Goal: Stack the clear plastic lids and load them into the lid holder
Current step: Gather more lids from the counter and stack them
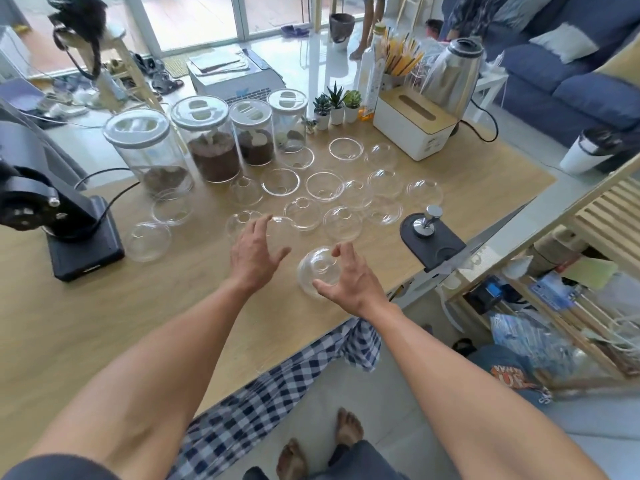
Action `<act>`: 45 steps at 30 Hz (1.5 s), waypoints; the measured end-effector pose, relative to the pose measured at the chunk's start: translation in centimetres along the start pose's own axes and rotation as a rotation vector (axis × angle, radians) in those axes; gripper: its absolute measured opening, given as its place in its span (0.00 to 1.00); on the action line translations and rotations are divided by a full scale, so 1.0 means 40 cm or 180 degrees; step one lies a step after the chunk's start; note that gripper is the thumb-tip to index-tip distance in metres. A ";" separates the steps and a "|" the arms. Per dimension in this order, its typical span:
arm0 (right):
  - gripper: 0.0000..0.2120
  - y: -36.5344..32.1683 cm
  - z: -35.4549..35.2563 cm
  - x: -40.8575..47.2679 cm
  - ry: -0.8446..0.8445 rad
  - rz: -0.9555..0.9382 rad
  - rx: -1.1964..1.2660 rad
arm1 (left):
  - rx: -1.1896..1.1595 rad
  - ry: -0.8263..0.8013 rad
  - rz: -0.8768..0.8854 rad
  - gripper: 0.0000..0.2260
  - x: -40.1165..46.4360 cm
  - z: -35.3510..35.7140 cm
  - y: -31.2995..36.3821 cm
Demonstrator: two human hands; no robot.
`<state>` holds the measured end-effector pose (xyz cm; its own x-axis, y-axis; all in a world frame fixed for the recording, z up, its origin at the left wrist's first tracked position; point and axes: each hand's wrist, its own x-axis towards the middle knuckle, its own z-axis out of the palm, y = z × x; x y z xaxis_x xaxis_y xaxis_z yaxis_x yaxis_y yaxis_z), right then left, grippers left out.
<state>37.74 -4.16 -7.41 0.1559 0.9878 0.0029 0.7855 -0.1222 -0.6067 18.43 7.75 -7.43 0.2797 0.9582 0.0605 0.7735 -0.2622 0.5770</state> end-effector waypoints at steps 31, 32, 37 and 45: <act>0.28 0.033 -0.016 -0.021 -0.0058 0.1152 0.0908 | -0.0628 -0.0811 0.0013 0.44 -0.151 0.088 0.097; 0.27 0.033 -0.014 -0.014 -0.0134 0.1174 0.0971 | -0.0704 -0.0783 -0.0048 0.45 -0.159 0.084 0.103; 0.25 0.019 -0.005 0.005 -0.0302 0.1327 0.1380 | -0.1473 -0.0370 -0.1250 0.30 -0.182 0.075 0.135; 0.13 0.024 0.001 -0.006 -0.0287 0.1556 0.2230 | -0.2704 -0.0125 -0.2120 0.10 -0.190 0.103 0.134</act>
<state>38.45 -4.51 -8.04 0.3088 0.8474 -0.4319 0.0868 -0.4774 -0.8744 22.80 -1.42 -8.15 -0.0217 0.8704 -0.4919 0.1335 0.4901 0.8614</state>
